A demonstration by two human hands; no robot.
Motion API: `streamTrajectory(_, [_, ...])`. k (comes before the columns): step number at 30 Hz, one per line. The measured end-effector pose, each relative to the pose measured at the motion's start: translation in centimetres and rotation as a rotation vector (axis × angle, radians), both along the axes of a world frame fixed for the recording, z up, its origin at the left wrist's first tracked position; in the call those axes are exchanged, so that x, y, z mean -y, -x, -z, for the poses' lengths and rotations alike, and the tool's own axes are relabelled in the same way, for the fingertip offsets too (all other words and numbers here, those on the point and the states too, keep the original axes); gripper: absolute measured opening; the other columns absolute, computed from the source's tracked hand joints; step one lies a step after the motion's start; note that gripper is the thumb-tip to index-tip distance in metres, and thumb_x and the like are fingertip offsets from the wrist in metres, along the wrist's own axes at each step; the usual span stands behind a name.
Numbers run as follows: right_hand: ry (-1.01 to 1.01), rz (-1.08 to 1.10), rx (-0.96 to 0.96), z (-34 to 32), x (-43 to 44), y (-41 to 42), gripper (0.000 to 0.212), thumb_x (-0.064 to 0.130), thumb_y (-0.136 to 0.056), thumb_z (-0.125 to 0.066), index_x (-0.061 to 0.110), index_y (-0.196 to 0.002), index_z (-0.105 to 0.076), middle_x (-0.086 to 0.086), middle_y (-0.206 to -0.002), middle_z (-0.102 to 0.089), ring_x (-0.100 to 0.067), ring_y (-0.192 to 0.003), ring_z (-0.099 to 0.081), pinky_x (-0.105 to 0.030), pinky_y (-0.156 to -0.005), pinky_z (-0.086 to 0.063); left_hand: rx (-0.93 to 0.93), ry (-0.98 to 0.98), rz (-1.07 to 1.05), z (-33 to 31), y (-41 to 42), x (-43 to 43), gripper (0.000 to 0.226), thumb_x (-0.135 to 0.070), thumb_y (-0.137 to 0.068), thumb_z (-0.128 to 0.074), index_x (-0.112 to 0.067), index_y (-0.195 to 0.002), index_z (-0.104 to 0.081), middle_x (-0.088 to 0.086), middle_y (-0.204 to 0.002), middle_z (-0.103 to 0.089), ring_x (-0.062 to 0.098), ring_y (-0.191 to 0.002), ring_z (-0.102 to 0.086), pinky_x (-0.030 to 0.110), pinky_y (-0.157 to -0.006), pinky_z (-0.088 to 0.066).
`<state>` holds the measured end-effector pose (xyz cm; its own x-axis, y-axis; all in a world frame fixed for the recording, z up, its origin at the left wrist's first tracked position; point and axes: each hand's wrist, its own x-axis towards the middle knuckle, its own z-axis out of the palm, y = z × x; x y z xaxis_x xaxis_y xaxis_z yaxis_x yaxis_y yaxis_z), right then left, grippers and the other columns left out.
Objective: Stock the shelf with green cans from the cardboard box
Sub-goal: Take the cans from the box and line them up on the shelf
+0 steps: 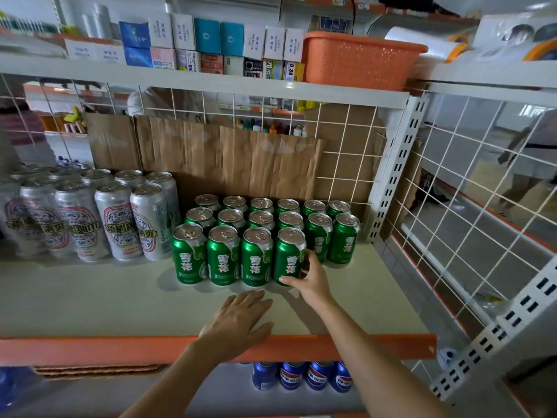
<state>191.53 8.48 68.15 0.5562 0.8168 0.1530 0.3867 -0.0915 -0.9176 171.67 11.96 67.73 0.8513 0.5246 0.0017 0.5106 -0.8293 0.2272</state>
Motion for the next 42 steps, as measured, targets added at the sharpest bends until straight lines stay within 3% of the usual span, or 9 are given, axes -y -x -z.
streamTrajectory(4, [0.089, 0.031, 0.071, -0.5, 0.5, 0.7, 0.066, 0.016, -0.070, -0.082, 0.009, -0.125, -0.045, -0.006, -0.119, -0.059, -0.021, -0.111, -0.056, -0.030, -0.090, -0.044, 0.006, -0.015, 0.000, -0.1, 0.0, 0.2, 0.091, -0.074, -0.068, 0.000, -0.032, -0.146, -0.023, -0.008, -0.156, -0.014, 0.009, -0.142, -0.012, 0.030, -0.114, -0.010])
streamTrajectory(10, [0.188, 0.101, 0.245, -0.9, 2.7, 2.0, 0.092, 0.036, -0.071, -0.080, 0.010, -0.144, -0.029, -0.005, -0.142, -0.044, -0.021, -0.130, -0.043, -0.036, -0.107, -0.036, 0.039, -0.017, -0.017, 0.0, 0.1, 0.3, 0.091, -0.068, -0.066, 0.000, -0.030, -0.145, -0.028, -0.006, -0.155, -0.020, 0.011, -0.141, -0.017, 0.031, -0.114, -0.012])
streamTrajectory(16, [0.435, 0.099, 0.639, -0.9, 6.8, 2.7, 0.082, 0.053, -0.088, -0.053, 0.015, -0.149, -0.013, -0.007, -0.155, -0.022, -0.022, -0.141, -0.022, -0.047, -0.115, -0.019, 0.015, -0.057, -0.016, -0.1, -0.1, 0.4, 0.096, -0.068, -0.064, 0.002, -0.026, -0.145, -0.028, -0.002, -0.153, -0.024, 0.015, -0.139, -0.023, 0.032, -0.112, -0.015])
streamTrajectory(21, [0.578, 0.053, 0.758, -1.4, 9.3, 3.4, 0.081, 0.057, -0.090, -0.044, 0.019, -0.151, -0.006, -0.009, -0.158, -0.010, -0.029, -0.145, -0.011, -0.051, -0.116, -0.007, 0.043, -0.133, -0.074, -0.6, 0.2, 1.0, 0.095, -0.071, -0.066, 0.000, -0.025, -0.144, -0.029, -0.002, -0.151, -0.028, 0.018, -0.139, -0.024, 0.039, -0.115, -0.011])
streamTrajectory(26, [0.548, -0.011, 0.827, -1.3, 11.8, 3.6, 0.079, 0.057, -0.092, -0.040, 0.022, -0.151, -0.002, -0.010, -0.158, -0.008, -0.031, -0.145, -0.007, -0.053, -0.116, -0.005, 0.064, -0.154, -0.139, -1.1, 0.7, 3.3, 0.072, -0.066, -0.087, -0.030, -0.024, -0.145, -0.027, -0.001, -0.153, -0.024, 0.018, -0.142, -0.016, 0.045, -0.117, -0.003])
streamTrajectory(33, [0.558, -0.109, 0.922, -1.2, 16.7, 3.0, 0.079, 0.059, -0.092, -0.038, 0.021, -0.151, -0.001, -0.012, -0.158, -0.009, -0.032, -0.145, -0.008, -0.052, -0.115, -0.006, 0.070, -0.127, -0.255, -1.2, 2.0, 9.8, 0.065, -0.052, -0.092, -0.042, -0.023, -0.146, -0.023, 0.002, -0.156, -0.016, 0.019, -0.145, -0.009, 0.047, -0.116, 0.000])
streamTrajectory(39, [0.482, -0.311, 0.986, 0.1, 20.9, 4.7, 0.079, 0.054, -0.092, -0.043, 0.019, -0.151, -0.005, -0.011, -0.158, -0.006, -0.032, -0.145, -0.005, -0.049, -0.115, -0.007, 0.128, -0.080, -0.410, 1.2, 5.7, 17.5, 0.083, -0.069, -0.076, -0.025, -0.023, -0.144, -0.030, 0.003, -0.152, -0.027, 0.022, -0.143, -0.017, 0.047, -0.115, -0.008])
streamTrajectory(42, [0.477, -0.415, 0.975, 1.2, 22.0, 6.8, 0.078, 0.050, -0.093, -0.047, 0.020, -0.151, -0.005, -0.011, -0.158, -0.004, -0.031, -0.146, -0.003, -0.050, -0.115, -0.006, 0.080, -0.058, -0.490, 3.2, 8.9, 21.0, 0.070, -0.055, -0.088, -0.045, -0.022, -0.146, -0.025, 0.004, -0.153, -0.023, 0.022, -0.143, -0.015, 0.045, -0.116, -0.010])
